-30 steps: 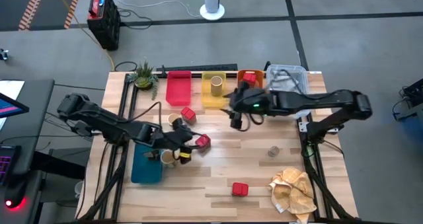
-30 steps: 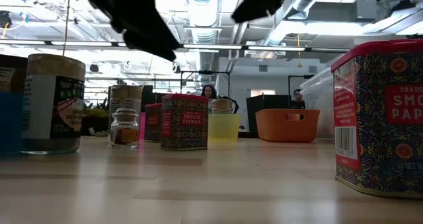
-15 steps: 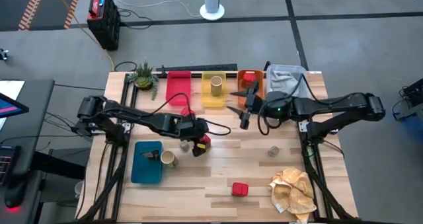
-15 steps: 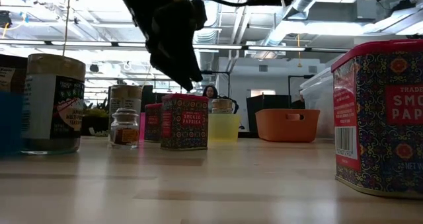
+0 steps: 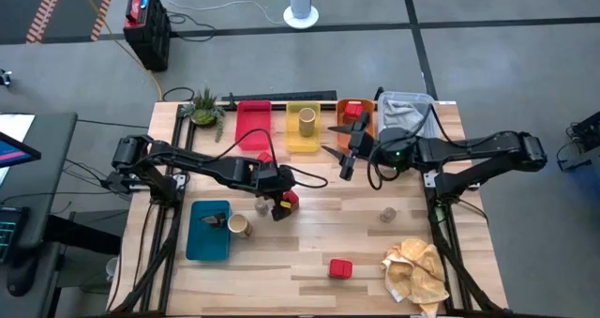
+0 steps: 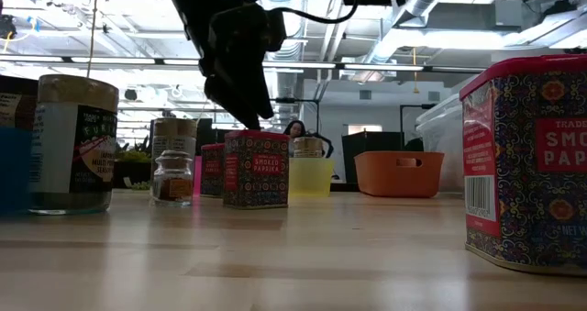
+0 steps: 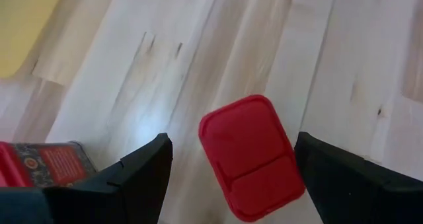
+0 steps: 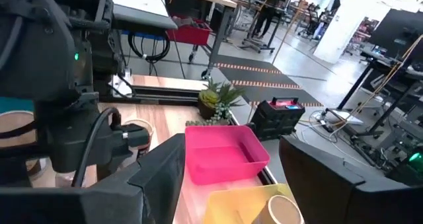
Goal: Sort spices by type
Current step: Put the red seasoning can into the orange bin
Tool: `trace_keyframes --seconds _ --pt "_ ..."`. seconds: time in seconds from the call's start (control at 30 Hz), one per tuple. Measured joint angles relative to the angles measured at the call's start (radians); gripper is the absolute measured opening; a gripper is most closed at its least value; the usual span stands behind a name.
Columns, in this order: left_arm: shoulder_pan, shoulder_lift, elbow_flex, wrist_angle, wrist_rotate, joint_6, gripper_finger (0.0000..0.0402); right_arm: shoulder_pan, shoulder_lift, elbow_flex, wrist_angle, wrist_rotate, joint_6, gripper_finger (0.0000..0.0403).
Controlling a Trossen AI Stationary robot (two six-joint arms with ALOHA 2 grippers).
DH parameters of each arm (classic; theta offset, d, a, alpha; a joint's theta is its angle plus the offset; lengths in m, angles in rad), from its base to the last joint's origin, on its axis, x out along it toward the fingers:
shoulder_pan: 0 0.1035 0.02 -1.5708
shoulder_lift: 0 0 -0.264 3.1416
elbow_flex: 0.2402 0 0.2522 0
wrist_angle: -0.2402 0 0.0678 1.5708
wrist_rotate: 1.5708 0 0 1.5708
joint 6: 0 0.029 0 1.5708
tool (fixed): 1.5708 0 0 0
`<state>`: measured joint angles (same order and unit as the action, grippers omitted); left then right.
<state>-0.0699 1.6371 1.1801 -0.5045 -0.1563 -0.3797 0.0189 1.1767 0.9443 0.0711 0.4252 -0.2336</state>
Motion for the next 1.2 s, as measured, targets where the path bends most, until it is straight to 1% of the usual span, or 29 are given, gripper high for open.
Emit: trace_keyframes --seconds 0.3,0.4,0.47,0.63,0.77,1.0,1.13,1.2 --pt "0.003 0.0 0.0 0.007 0.013 -0.03 0.0305 0.008 0.0 0.0 0.009 0.0 -0.008 0.0276" --pt "-0.003 0.0 -0.001 0.003 0.007 -0.063 0.0305 0.008 0.0 0.0 0.011 0.0 -0.01 0.0276" --pt "-0.01 0.018 -0.003 0.015 -0.003 -0.077 0.0305 0.008 -0.002 0.0 0.001 0.0 -0.013 0.0276" --pt "-0.025 0.067 -0.004 0.038 -0.002 -0.088 0.0305 0.008 -0.04 0.0 -0.067 0.046 0.005 0.0276" --pt "-0.022 0.119 -0.007 0.028 -0.002 -0.081 0.0305 0.006 -0.04 0.0 -0.103 0.06 0.023 0.0276" --pt "-0.001 0.116 -0.005 0.019 -0.004 -0.072 0.0304 0.007 -0.032 0.0 -0.098 0.06 0.019 0.0276" --pt "0.002 0.112 -0.005 0.006 -0.005 -0.008 0.0303 0.007 -0.032 0.0 -0.097 0.061 0.016 0.0276" --pt "0.002 0.114 -0.005 -0.011 -0.004 0.032 0.0293 0.007 -0.032 0.0 -0.096 0.062 0.016 0.0276"
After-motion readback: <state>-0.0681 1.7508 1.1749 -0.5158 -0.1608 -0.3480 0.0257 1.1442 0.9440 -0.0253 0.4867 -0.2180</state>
